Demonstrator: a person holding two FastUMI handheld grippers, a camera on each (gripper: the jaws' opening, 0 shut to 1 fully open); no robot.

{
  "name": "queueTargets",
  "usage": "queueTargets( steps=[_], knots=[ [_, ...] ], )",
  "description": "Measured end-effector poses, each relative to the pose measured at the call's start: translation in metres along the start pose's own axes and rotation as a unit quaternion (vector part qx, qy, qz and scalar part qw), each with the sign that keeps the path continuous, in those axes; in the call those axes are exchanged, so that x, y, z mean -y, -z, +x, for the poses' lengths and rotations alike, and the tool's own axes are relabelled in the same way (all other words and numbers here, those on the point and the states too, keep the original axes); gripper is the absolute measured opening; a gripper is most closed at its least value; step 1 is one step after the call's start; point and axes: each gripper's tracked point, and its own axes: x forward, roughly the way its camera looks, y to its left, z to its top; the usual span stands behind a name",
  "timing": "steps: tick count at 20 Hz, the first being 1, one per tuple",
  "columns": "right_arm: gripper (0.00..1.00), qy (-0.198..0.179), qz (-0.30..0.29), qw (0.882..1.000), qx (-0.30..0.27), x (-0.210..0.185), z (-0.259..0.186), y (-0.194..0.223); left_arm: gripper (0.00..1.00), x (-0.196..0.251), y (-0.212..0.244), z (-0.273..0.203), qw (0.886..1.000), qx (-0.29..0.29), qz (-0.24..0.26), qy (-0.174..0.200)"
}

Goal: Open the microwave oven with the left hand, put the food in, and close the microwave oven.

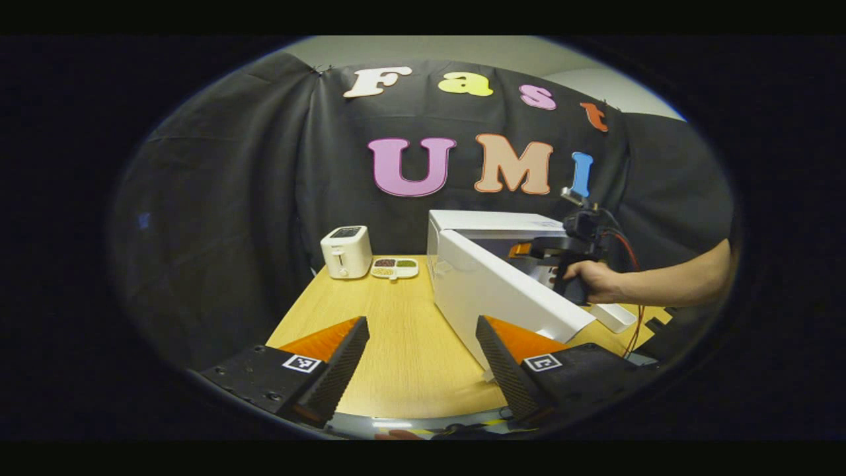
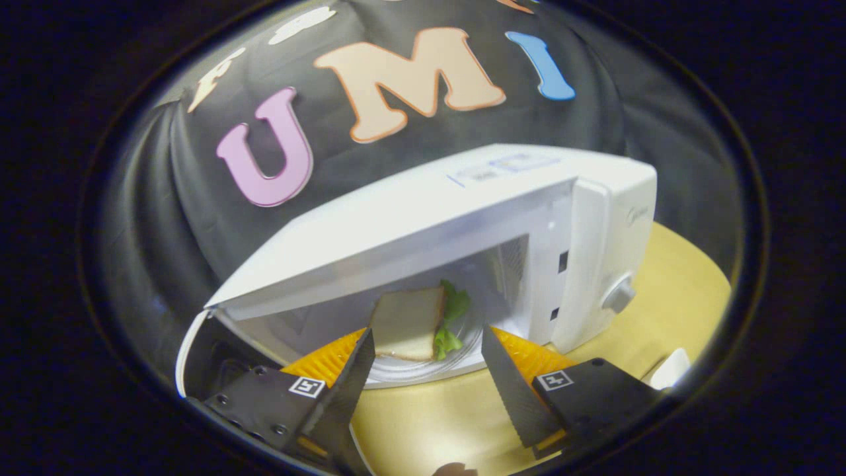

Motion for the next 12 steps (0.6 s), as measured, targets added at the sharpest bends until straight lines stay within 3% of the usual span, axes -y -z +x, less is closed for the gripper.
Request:
queueTargets(
  steps=[1,2,3,4,5,6,7,8,9,10,11,12],
  knots=[
    [0.92,-0.014,-0.025,1.0,0.014,0.0,-0.015,-0.01,0.95,0.001,0.0,0.001,1.0,0.0,-0.002,-0.002],
    [0.91,-0.026,-0.054,0.998,0.031,0.002,-0.03,-0.02,0.94,0.002,0.004,0.003,1.0,-0.005,-0.003,-0.001],
    [0.99,-0.036,-0.083,0.995,0.042,0.005,-0.047,-0.028,0.95,0.0,0.007,0.005,1.0,-0.007,0.0,-0.007],
    [0.99,-0.044,-0.106,0.992,0.052,0.008,-0.068,-0.034,0.96,0.002,0.01,0.006,1.0,-0.011,0.004,-0.008],
    [0.91,-0.051,-0.122,0.989,0.064,0.013,-0.085,-0.041,0.96,0.003,0.016,0.008,1.0,-0.017,0.01,-0.009],
    [0.91,-0.055,-0.136,0.986,0.075,0.019,-0.101,-0.046,0.95,0.005,0.022,0.009,1.0,-0.026,0.012,-0.012],
    [0.91,-0.055,-0.145,0.984,0.088,0.026,-0.116,-0.055,0.84,0.003,0.025,0.011,0.999,-0.027,0.013,-0.019],
    [0.99,-0.054,-0.148,0.982,0.102,0.033,-0.128,-0.064,0.66,0.003,0.03,0.014,0.999,-0.032,0.011,-0.025],
    [0.99,-0.051,-0.143,0.982,0.113,0.039,-0.139,-0.074,0.47,0.003,0.037,0.016,0.999,-0.043,0.009,-0.032],
    [0.91,-0.049,-0.139,0.981,0.124,0.045,-0.149,-0.083,0.41,0.0,0.043,0.018,0.998,-0.052,0.008,-0.044],
    [0.91,-0.047,-0.136,0.98,0.134,0.05,-0.158,-0.095,0.12,-0.002,0.046,0.02,0.997,-0.058,0.003,-0.056],
    [0.91,-0.048,-0.138,0.979,0.141,0.055,-0.165,-0.105,0.06,-0.002,0.05,0.026,0.996,-0.062,-0.007,-0.058]
  ],
)
